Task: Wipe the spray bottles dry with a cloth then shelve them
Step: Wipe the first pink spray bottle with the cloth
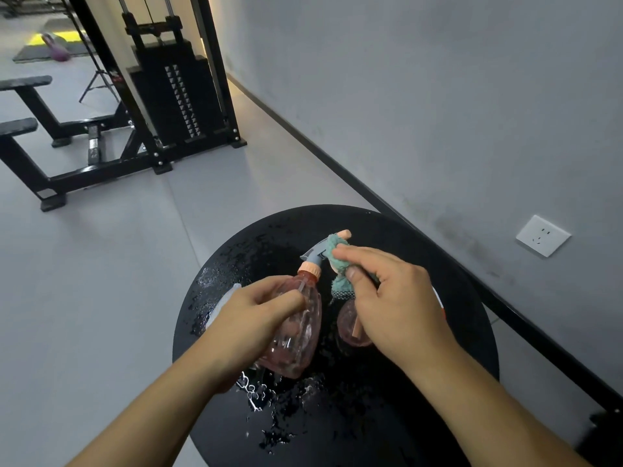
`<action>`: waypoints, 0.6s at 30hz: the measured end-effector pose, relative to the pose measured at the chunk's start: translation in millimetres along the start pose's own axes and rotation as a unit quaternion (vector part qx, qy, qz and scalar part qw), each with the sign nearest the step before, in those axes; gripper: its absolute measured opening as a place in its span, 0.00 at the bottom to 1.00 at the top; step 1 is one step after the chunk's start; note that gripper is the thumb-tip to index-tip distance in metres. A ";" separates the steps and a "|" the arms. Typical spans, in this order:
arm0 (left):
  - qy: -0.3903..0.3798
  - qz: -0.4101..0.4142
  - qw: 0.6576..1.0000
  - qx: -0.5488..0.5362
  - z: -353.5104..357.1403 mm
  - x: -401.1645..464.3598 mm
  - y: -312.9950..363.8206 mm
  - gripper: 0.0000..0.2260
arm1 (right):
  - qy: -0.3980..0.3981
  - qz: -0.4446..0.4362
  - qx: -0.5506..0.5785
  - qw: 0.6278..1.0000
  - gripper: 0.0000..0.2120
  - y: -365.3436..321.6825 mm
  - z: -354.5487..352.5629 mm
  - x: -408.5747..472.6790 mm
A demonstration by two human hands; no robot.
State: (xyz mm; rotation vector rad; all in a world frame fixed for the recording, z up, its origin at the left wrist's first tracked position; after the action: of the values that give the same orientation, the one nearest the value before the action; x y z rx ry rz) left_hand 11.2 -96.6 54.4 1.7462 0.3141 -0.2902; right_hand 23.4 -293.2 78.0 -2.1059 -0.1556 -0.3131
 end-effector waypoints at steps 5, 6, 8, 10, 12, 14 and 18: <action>0.020 -0.004 1.000 -0.009 -4.1 -0.1 0.0 0.18 | -0.015 0.002 0.019 1.000 0.15 -5.6 2.8 -4.6; 0.020 -0.006 1.000 -0.018 -4.1 -0.9 -0.4 0.17 | -0.019 0.004 0.017 1.000 0.15 -6.2 1.5 -3.6; 0.012 -0.016 0.999 -0.037 -2.0 -2.7 -0.9 0.20 | -0.014 0.014 0.018 1.000 0.15 -4.5 -2.5 0.5; -0.004 -0.037 0.998 -0.046 0.3 -4.7 0.1 0.31 | 0.009 0.022 0.021 1.000 0.15 -1.3 -6.3 4.2; 0.000 -0.052 0.997 -0.056 -1.1 -4.2 0.5 0.35 | 0.039 0.019 0.023 0.999 0.16 0.7 -9.8 6.3; 0.016 -0.059 0.994 -0.090 -5.2 -1.7 0.4 0.32 | 0.069 0.015 0.025 0.997 0.16 2.0 -14.0 7.8; 0.006 -0.064 0.985 -0.158 -11.6 0.7 2.6 0.27 | 0.094 0.019 0.026 0.995 0.15 5.1 -19.5 12.0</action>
State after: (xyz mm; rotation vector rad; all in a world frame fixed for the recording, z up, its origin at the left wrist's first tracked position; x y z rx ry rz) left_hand 13.1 -85.6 58.8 1.4185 0.4573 -0.3041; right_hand 33.0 -312.6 87.0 -2.0133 -0.0129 -0.4769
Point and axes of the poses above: each hand's wrist, its own x-axis towards the middle knuckle, its own z-axis out of the palm, y = z × x, the point moved 2 cm from there along x, towards the middle knuckle, and after that the axes turned 4 degrees about y, right-handed, at the moved point
